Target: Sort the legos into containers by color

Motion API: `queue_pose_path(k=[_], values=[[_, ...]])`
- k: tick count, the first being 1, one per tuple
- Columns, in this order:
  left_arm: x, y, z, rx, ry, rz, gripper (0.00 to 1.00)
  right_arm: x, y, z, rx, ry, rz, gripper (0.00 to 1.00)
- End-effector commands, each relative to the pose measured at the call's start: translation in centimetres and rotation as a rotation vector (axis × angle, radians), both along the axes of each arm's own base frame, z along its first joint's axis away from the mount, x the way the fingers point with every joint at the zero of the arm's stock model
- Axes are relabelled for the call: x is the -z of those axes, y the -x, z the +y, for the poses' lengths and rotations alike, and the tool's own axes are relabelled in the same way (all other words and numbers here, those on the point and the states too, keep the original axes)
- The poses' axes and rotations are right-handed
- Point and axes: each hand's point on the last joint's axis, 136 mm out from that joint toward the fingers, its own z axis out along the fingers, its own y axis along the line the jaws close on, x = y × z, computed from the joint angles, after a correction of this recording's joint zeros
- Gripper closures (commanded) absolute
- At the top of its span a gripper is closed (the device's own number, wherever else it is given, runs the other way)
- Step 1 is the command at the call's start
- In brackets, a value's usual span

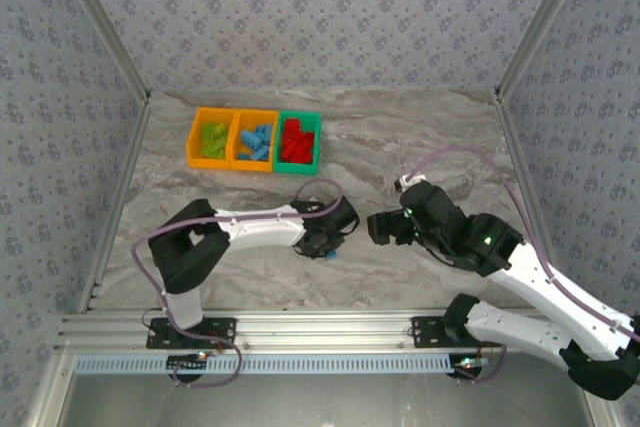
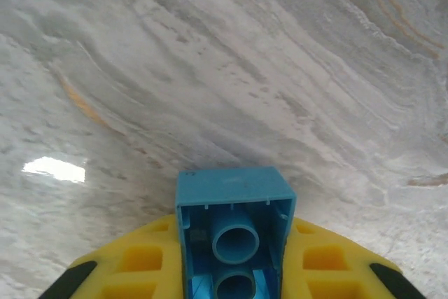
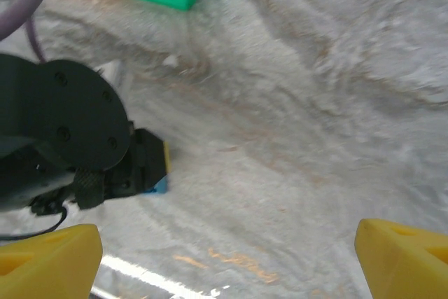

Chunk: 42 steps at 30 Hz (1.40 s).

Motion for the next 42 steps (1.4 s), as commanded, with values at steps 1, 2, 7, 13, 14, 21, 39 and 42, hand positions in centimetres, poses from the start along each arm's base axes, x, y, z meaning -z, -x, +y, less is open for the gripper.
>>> queue_pose_path(k=[1,2,7,13,14,21,39,42], values=[[-2.8,-1.1,0.8,0.063,0.051,-0.077,0.81,0.1,2.0,3.5,-0.149,-0.144,0.080,0.05],[-3.9,-1.6,1.1,0.068,0.064,-0.102,0.81,-0.1,2.2,4.4,-0.172,-0.186,0.086,0.05],[-9.5,-6.2,6.6,0.003,0.014,-0.269,0.82,-1.7,1.7,6.4,-0.179,-0.307,0.051,0.04],[-14.4,-14.1,15.6,-0.089,-0.148,-0.428,0.82,-1.7,0.4,5.5,-0.096,-0.288,0.009,0.04],[-14.7,-15.4,16.9,-0.118,-0.168,-0.427,0.81,-1.1,0.4,5.1,-0.081,-0.266,0.021,0.04],[-12.8,-23.5,21.3,-0.223,-0.231,-0.375,0.79,-0.5,0.5,4.2,-0.045,-0.233,0.034,0.04],[-15.8,-25.8,20.6,-0.177,-0.121,-0.462,0.51,0.2,0.9,2.1,0.035,-0.225,0.013,0.04],[-19.1,-22.3,20.3,-0.134,-0.103,-0.562,0.51,0.5,0.0,0.4,0.111,-0.169,-0.030,0.04]])
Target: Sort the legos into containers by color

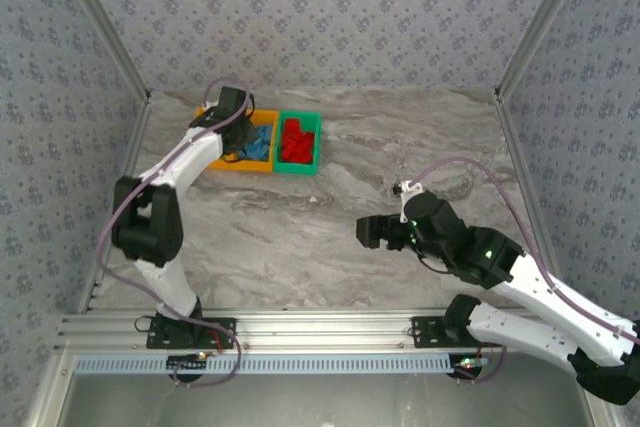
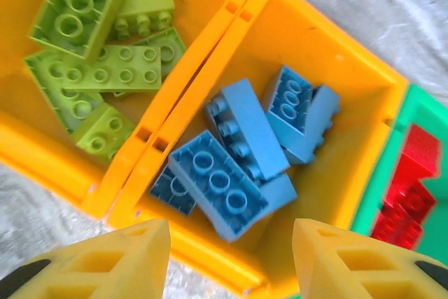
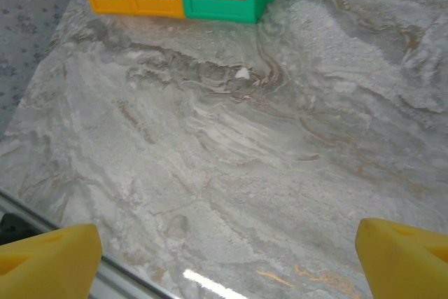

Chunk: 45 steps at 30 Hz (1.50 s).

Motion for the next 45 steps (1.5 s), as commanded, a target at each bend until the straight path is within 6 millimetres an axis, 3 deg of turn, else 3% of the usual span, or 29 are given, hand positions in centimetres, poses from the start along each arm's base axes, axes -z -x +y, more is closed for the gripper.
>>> queue_pose_path(k=[1,5,7,11,15,20,22,25,29,31,32,33,34,35,36,39,43,45], values=[[-6.8,3.7,-0.8,0.083,-0.011,-0.188,0.51,1.1,-1.1,-3.0,0.133,0.107,-0.039,0.03],[-9.8,10.1,-0.8,0.218,-0.107,-0.356,0.43,1.4,-3.3,-9.2,0.384,0.329,-0.180,0.00],[-9.5,12.9,-0.4,0.290,-0.137,-0.415,0.38,1.2,-4.4,-12.1,0.496,0.436,-0.262,0.00],[-7.5,17.0,2.4,0.335,-0.258,-0.484,0.32,1.8,-7.1,-15.7,0.603,0.614,-0.381,0.00],[-4.8,18.4,5.8,0.262,-0.421,-0.483,0.30,5.1,-9.9,-19.5,0.695,0.657,-0.360,0.00],[-2.0,17.5,6.9,0.289,-0.558,-0.456,0.07,10.4,-13.2,-22.9,0.747,0.495,-0.267,0.00],[-1.0,16.9,7.5,0.284,-0.575,-0.453,0.01,11.7,-14.5,-23.0,0.719,0.484,-0.293,0.00],[0.2,15.9,8.2,0.298,-0.585,-0.474,0.01,13.0,-16.6,-22.6,0.660,0.504,-0.283,0.00],[1.5,14.6,9.4,0.297,-0.549,-0.483,0.01,11.9,-19.1,-21.0,0.567,0.484,-0.422,0.00],[1.8,13.8,9.6,0.309,-0.529,-0.499,0.01,13.3,-19.8,-20.6,0.516,0.485,-0.416,0.00],[2.1,13.4,9.6,0.316,-0.524,-0.501,0.01,14.9,-20.1,-20.7,0.511,0.461,-0.431,0.00],[2.3,12.9,9.5,0.327,-0.523,-0.514,0.01,13.8,-20.7,-21.8,0.595,0.466,-0.490,0.01],[2.5,12.4,9.5,0.335,-0.520,-0.522,0.01,15.0,-20.2,-21.8,0.574,0.454,-0.368,0.00],[2.6,11.8,9.4,0.342,-0.511,-0.536,0.01,15.7,-20.2,-22.2,0.551,0.419,-0.354,0.00],[2.7,11.1,9.3,0.350,-0.500,-0.550,0.01,14.7,-20.5,-22.3,0.571,0.401,-0.417,0.00],[3.3,9.1,10.1,0.331,-0.459,-0.570,0.01,14.6,-20.6,-22.1,0.570,0.435,-0.409,0.00],[6.9,6.8,11.3,0.304,-0.360,-0.546,0.01,14.6,-20.5,-22.2,0.584,0.456,-0.397,0.00],[7.2,6.6,10.8,0.345,-0.353,-0.494,0.01,14.8,-20.6,-22.1,0.563,0.437,-0.387,0.00]])
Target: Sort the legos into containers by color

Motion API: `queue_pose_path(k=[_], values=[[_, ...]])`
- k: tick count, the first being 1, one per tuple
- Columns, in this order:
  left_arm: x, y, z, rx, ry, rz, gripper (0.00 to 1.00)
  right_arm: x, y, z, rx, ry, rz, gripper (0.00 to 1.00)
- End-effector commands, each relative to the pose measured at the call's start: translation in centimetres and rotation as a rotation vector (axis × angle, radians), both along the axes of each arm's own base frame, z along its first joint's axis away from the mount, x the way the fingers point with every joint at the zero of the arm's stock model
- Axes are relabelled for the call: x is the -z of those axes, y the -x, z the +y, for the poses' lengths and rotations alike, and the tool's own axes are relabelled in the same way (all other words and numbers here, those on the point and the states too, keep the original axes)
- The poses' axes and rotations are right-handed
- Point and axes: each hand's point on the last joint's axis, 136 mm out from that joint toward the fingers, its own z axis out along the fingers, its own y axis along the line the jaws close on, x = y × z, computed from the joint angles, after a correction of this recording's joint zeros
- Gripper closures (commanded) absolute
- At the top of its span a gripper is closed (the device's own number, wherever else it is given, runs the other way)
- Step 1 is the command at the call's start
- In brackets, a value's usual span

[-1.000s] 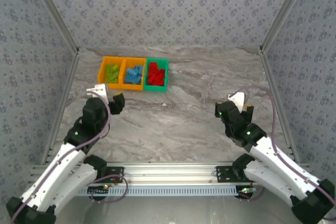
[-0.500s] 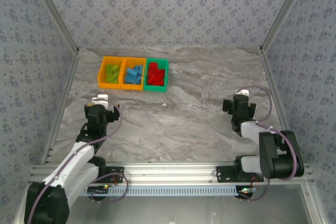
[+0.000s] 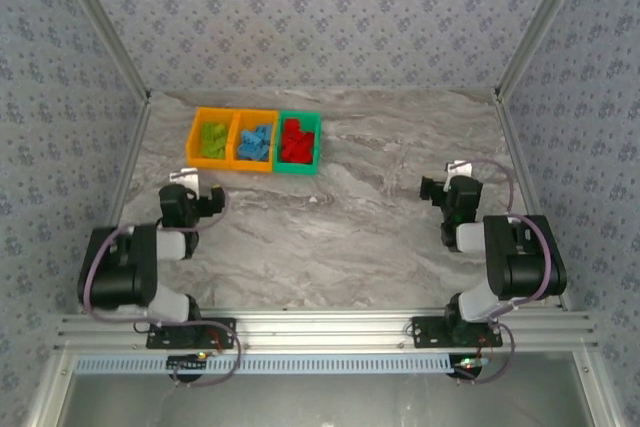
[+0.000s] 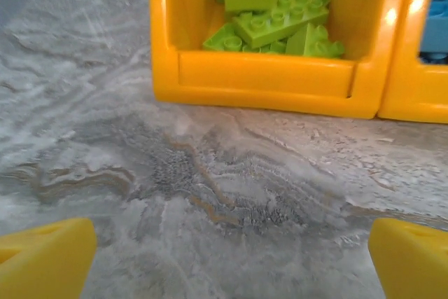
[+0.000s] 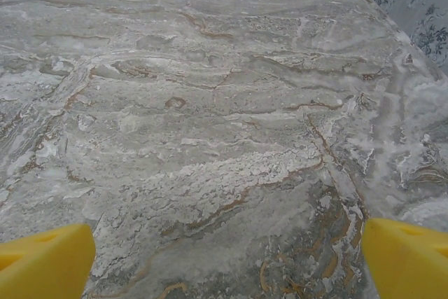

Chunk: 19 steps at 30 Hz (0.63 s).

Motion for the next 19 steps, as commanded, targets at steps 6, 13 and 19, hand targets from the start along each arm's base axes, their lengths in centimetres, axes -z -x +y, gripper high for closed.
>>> queue_pose_path(k=[6,13,19], values=[[-3.29,-3.01,-0.56,0.004,0.026,-0.088,0.01,-1.46,-0.99,0.60,-0.059,-0.010,-0.039,0.00],[-3.21,-2.95,-0.57,0.004,0.026,-0.086,0.01,-1.33,-1.05,0.84,-0.074,-0.008,-0.033,0.00],[-3.22,-2.99,-0.61,0.004,0.025,-0.087,0.01,-1.40,-0.95,0.88,-0.081,-0.015,-0.039,0.00]])
